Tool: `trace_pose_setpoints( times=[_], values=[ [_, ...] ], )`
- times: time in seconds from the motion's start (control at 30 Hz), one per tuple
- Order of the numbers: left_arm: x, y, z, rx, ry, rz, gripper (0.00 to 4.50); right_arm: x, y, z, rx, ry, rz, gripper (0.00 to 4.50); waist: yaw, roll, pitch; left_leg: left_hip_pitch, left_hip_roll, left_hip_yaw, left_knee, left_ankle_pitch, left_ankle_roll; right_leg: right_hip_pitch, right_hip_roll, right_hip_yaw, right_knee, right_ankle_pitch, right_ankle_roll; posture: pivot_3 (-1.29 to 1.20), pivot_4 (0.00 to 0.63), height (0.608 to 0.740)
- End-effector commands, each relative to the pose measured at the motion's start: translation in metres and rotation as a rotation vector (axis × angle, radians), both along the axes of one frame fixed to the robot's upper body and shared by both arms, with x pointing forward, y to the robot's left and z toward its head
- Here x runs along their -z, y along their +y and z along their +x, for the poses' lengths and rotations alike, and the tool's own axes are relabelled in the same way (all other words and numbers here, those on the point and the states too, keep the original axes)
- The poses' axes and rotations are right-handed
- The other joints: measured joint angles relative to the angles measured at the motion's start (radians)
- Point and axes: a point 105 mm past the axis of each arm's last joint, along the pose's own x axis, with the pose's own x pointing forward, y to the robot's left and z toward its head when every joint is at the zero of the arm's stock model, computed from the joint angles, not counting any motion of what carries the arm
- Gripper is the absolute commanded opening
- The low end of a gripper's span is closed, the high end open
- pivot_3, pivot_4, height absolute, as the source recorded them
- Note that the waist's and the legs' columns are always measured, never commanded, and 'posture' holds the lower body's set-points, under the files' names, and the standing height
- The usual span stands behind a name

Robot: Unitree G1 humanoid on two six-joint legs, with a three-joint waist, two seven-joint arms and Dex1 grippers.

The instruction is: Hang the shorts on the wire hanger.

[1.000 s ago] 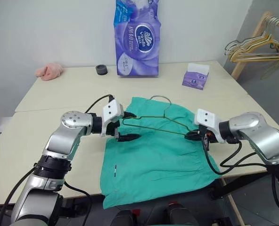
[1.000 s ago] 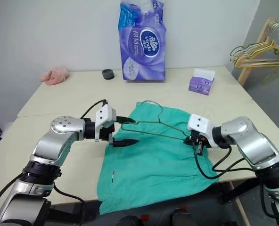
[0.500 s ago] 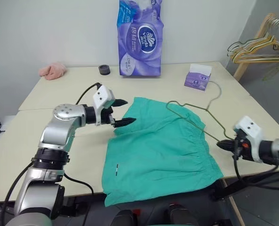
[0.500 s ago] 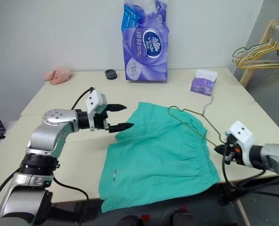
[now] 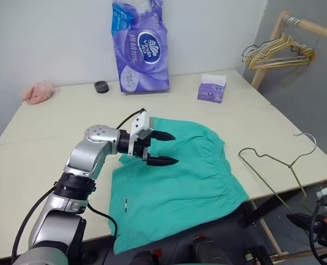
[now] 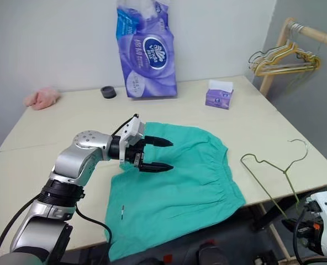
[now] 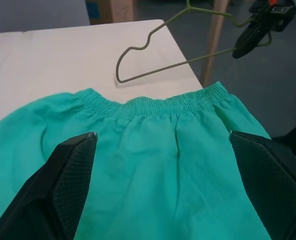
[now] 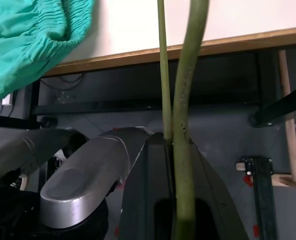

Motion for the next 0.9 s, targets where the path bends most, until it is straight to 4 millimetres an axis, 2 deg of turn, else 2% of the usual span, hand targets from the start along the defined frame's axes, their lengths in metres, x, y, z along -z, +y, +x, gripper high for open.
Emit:
trace_pose_setpoints(
  times=[0.03,0.3,0.53,0.9],
  values=[
    [-0.009,0.009,0.005,0.023,-0.112,0.071,4.48,-0.002,0.009,0.008,-0.034,-0.022,0.021,0.00,-0.008,0.000,0.000,0.000,0.000,0.000,0.000,0.000,0.000,0.000,0.000,0.000,-0.001,0.000,0.000,-0.31,0.076,0.740],
    [-0.008,0.021,0.008,0.028,-0.166,0.124,4.48,-0.007,0.017,0.029,-0.062,-0.038,0.101,0.00,-0.021,0.000,0.000,-0.002,0.000,0.000,0.000,-0.001,0.001,-0.001,-0.002,0.000,-0.002,0.000,0.000,-0.28,0.067,0.740],
    [-0.007,0.019,0.003,0.036,-0.168,0.118,4.48,0.006,0.019,0.035,-0.079,0.008,0.102,0.00,-0.016,0.000,0.000,-0.002,0.000,-0.001,0.000,-0.001,0.001,-0.001,-0.005,-0.001,-0.002,0.000,0.000,-0.27,0.066,0.740],
    [-0.004,0.017,0.004,0.038,-0.169,0.116,4.48,0.002,0.031,0.044,-0.172,0.029,0.143,0.00,-0.008,0.000,0.000,-0.002,0.000,-0.001,0.000,-0.001,0.001,-0.001,-0.005,-0.001,-0.002,0.000,0.000,-0.27,0.065,0.740]
  ],
)
